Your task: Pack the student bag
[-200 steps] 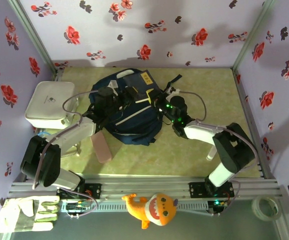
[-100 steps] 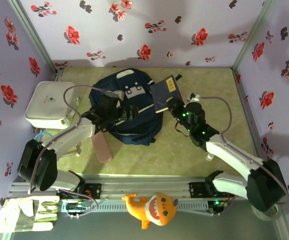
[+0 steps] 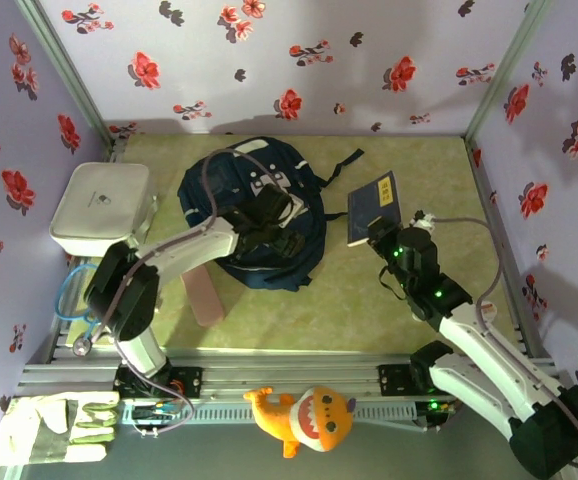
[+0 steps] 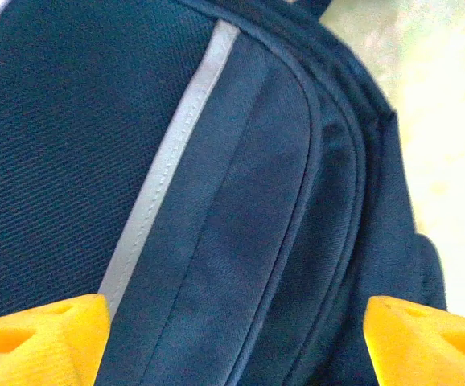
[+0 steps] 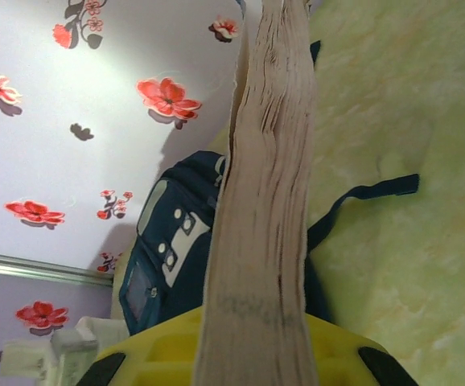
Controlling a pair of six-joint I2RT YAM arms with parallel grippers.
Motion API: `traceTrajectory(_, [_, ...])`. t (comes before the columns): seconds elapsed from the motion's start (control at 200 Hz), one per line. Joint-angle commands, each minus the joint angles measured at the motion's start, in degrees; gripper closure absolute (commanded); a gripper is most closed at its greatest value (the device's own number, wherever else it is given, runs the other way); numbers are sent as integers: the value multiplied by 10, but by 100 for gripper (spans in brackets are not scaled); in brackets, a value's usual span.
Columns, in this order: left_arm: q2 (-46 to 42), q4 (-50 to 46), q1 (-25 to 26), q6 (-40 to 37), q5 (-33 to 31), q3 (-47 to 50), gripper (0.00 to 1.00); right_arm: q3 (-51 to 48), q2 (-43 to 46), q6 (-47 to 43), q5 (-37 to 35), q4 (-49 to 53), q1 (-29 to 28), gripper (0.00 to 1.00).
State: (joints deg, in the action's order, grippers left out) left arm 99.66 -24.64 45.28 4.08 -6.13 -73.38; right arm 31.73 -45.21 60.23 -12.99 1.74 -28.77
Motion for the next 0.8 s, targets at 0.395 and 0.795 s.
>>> traceTrajectory(0.395, [146, -159, 32, -82, -145, -145, 41, -17, 7, 6, -15, -14, 7, 90])
traceTrajectory(0.795, [86, -140, 32, -48, -183, -182, 87, -25, 20, 6, -19, -5, 7, 90])
